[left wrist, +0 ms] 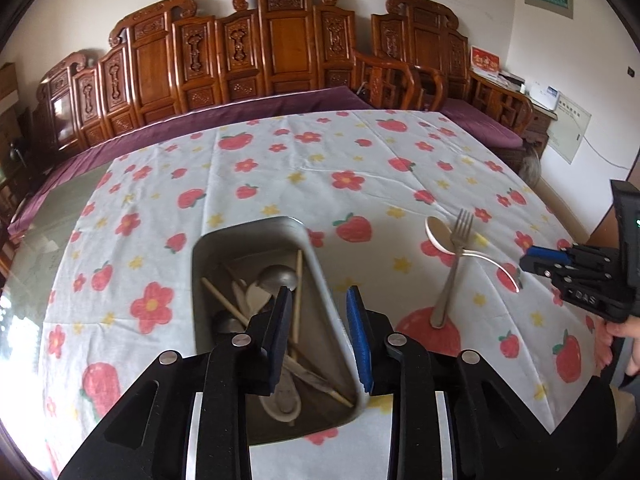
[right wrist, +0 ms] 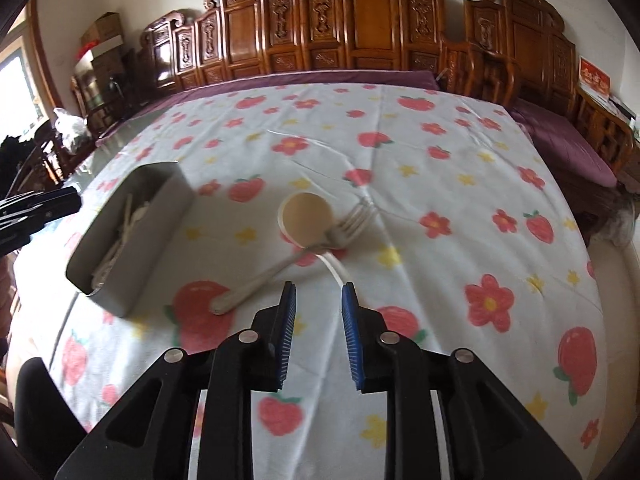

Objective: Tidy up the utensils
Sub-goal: 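Lower the right tool's metal spoon into the metal tray and open it, then grasp the metal fork with the left tool while the right tool approaches the cream spoon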

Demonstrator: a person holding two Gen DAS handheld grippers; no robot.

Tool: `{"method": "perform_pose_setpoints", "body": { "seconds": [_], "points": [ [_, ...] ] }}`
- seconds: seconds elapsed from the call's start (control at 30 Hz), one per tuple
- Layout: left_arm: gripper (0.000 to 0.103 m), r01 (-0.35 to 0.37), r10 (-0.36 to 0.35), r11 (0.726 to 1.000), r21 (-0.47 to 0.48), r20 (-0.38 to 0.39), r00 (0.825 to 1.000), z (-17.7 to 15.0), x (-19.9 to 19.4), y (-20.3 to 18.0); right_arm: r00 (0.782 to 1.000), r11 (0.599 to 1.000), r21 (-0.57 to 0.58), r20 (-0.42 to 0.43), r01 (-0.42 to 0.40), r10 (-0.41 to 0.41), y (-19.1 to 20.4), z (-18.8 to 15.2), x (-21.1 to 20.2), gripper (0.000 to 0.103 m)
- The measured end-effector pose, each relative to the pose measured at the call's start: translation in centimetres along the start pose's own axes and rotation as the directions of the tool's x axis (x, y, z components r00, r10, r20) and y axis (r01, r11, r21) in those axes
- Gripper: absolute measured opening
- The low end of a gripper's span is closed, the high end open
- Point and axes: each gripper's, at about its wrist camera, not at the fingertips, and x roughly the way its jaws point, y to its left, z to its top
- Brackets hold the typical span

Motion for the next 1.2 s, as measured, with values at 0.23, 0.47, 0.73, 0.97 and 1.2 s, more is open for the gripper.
{"method": "perform_pose_setpoints", "body": {
  "seconds": [0.23,0.47,0.73,0.97,1.2],
  "points": [
    [0.029,0.053,-0.052,0.999,0.011,-0.031,0.998,-0.2,1.9,-2.8,1.0,1.0,0.026,-0.016,0.014,-0.013,-1.6,-0.3,1.8,0.026],
    [0.034,0.108,-0.105,0.993,0.055,-0.058,0.993,0.8,4.8,-6.8,1.0,1.0,0.013,-0.016,0.026,-0.026,-2.6,-1.7,1.2,0.026],
    [0.034,0.153,-0.14,0.982,0.109,-0.125,0.982,2.0,10.1,-11.2,1.0,1.0,0.016,-0.01,0.003,-0.003,-4.0,-2.9,0.3,0.036],
    [0.034,0.178,-0.152,0.974,0.137,-0.183,0.971,2.3,14.1,-13.6,1.0,0.999,0.028,-0.006,-0.017,0.017,-5.1,-3.3,0.0,0.036],
    [0.024,0.188,-0.153,0.969,0.161,-0.207,0.966,2.6,16.2,-14.9,1.0,0.998,0.049,0.0,-0.029,0.029,-6.0,-3.7,0.0,0.036]
  ]
}}
